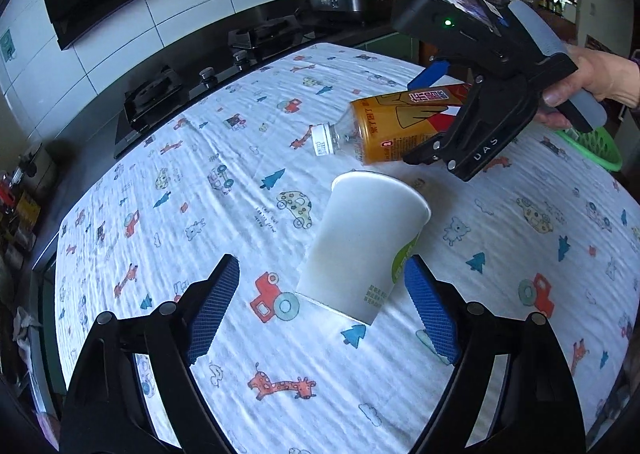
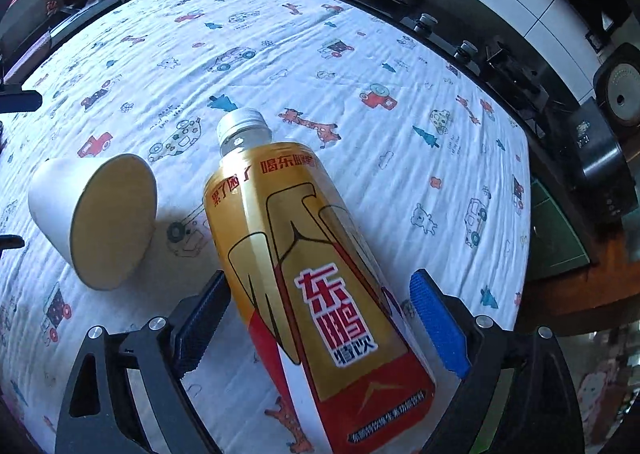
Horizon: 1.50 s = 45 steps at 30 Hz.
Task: Collect trash
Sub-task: 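Grasp the gold-and-red drink bottle with the right gripper while the left grasps the white paper cup, then carry the bottle and paper cup over the green basket and release them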
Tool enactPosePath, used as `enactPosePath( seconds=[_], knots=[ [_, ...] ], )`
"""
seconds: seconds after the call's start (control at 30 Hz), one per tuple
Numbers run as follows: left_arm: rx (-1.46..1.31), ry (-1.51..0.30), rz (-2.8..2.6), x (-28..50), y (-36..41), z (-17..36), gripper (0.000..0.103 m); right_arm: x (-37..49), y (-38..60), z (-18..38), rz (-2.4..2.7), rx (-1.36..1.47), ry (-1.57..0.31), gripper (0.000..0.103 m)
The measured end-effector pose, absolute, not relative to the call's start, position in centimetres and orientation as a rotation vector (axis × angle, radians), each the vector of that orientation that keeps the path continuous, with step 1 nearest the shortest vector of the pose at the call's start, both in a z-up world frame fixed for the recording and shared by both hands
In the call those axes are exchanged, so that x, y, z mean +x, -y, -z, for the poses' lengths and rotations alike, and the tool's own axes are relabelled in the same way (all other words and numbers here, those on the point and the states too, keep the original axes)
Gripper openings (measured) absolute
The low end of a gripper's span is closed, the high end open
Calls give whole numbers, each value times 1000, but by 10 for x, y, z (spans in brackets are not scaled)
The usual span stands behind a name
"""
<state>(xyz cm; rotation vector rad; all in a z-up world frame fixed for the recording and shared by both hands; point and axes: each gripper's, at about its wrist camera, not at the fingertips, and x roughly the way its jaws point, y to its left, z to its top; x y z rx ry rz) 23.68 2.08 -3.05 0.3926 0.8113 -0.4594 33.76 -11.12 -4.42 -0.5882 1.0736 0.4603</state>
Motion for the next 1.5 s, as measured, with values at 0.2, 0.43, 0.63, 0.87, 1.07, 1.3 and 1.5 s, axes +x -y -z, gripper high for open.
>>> enactPosePath(
  seconds=[0.2, 0.43, 0.63, 0.87, 1.07, 1.3, 1.5],
  knots=[
    [382, -815, 480, 247, -15, 34, 85, 341, 104, 57, -468, -609, -1108, 79],
    [435, -837, 524, 259, 6, 44, 89, 327, 119, 54, -458, -537, -1156, 74],
    [441, -888, 555, 270, 19, 59, 89, 304, 148, 45, -437, -394, -1175, 73],
    [399, -926, 579, 273, 26, 65, 67, 276, 174, 38, -412, -305, -1176, 73],
    [391, -890, 576, 255, 32, 53, 63, 250, 194, 25, -394, -226, -1131, 73],
    [308, -850, 607, 237, 49, 26, 63, 220, 246, 4, -308, -152, -1082, 73],
    [268, -823, 651, 230, 83, 9, 63, 199, 314, -6, -162, -146, -1056, 73]
  ],
)
